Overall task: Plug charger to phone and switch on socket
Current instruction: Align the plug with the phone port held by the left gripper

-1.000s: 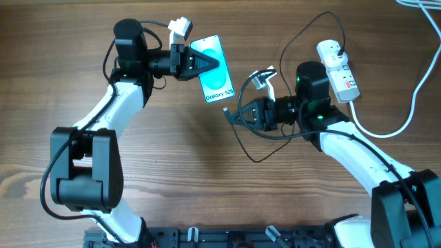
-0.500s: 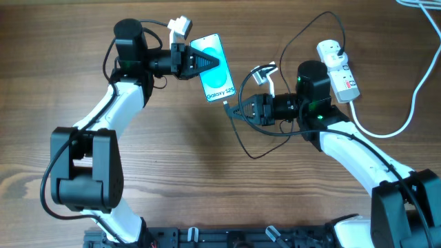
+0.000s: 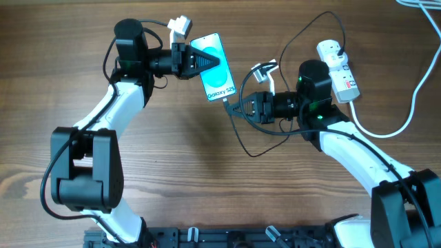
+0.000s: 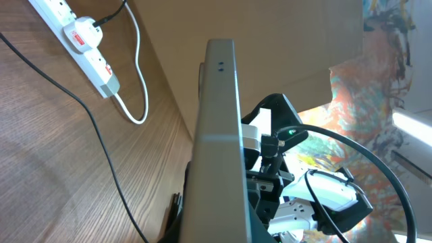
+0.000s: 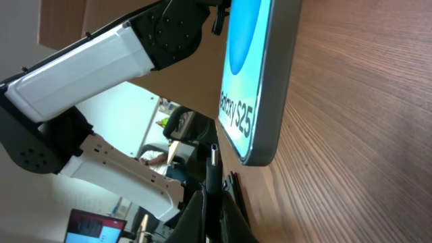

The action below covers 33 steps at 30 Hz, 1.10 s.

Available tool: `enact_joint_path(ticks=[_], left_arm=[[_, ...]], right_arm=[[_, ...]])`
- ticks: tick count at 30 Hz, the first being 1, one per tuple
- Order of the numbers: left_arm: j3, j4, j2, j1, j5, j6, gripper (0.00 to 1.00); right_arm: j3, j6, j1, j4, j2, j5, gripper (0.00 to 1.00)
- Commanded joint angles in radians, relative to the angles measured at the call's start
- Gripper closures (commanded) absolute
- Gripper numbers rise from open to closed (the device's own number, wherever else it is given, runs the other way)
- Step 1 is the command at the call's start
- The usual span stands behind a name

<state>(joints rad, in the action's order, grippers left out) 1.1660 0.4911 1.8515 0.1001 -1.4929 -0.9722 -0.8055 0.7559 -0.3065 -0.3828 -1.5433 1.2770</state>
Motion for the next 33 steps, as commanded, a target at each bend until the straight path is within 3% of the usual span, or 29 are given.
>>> enact_joint_path(ticks=[1, 7, 33], left_arm=[[0.01, 0.007, -0.008, 0.008, -0.005, -0.005, 0.96], [0.01, 0.007, -0.008, 0.008, -0.005, -0.005, 0.96], [0.01, 0.007, -0.008, 0.007, -0.008, -0.005, 0.96]], right_arm=[[0.009, 0.017, -0.005, -0.004, -0.013, -0.006, 0.96], [0.009, 0.083, -0.01, 0.001, -0.013, -0.022, 0.96], [0.009, 0.112, -0.032, 0.001, -0.013, -0.084, 0.96]])
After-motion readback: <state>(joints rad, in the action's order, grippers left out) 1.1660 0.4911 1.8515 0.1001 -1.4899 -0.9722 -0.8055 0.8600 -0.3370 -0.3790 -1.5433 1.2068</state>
